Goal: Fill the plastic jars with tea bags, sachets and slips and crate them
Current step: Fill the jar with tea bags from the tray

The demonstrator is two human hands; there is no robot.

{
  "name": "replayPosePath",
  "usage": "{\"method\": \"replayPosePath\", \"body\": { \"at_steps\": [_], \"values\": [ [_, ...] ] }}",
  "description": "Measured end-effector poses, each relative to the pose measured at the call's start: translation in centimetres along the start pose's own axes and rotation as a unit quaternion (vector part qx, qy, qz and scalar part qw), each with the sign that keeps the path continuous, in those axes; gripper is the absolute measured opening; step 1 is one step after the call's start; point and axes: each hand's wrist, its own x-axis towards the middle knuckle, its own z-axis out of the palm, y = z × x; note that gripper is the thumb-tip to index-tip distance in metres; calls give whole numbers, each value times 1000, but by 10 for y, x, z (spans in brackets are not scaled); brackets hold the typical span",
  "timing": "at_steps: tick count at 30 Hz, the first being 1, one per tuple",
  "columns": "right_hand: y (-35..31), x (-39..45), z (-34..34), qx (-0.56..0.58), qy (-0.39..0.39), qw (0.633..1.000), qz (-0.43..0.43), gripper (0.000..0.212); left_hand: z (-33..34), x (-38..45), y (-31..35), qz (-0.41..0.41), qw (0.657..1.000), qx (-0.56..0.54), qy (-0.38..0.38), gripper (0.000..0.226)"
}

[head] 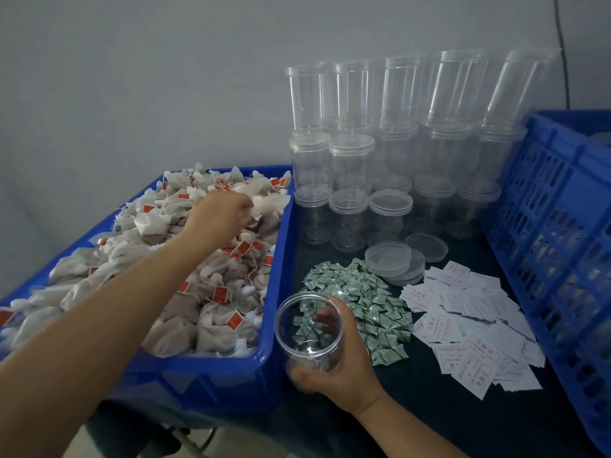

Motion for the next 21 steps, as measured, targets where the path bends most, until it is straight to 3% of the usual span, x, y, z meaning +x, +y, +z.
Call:
{"method": "replayPosePath", "body": {
  "at_steps": [5,9,14,17,21],
  "values": [
    [2,-2,1,20,-4,1000,9,93,-25,-17,-5,-46,984,-168,-30,24],
    [-1,-2,1,32,-7,999,14,92,-47,-33,8,-26,973,-217,-72,19],
    [-4,-3,2,37,-6,999,12,88,-69,-64,36,4,934,-328,-141,6],
    [-5,-2,2,41,-5,999,13,89,-67,-80,51,29,919,-343,-192,7],
    [-3,-2,3,56,-8,998,19,91,-56,-92,64,80,927,-287,-230,10]
  ]
}}
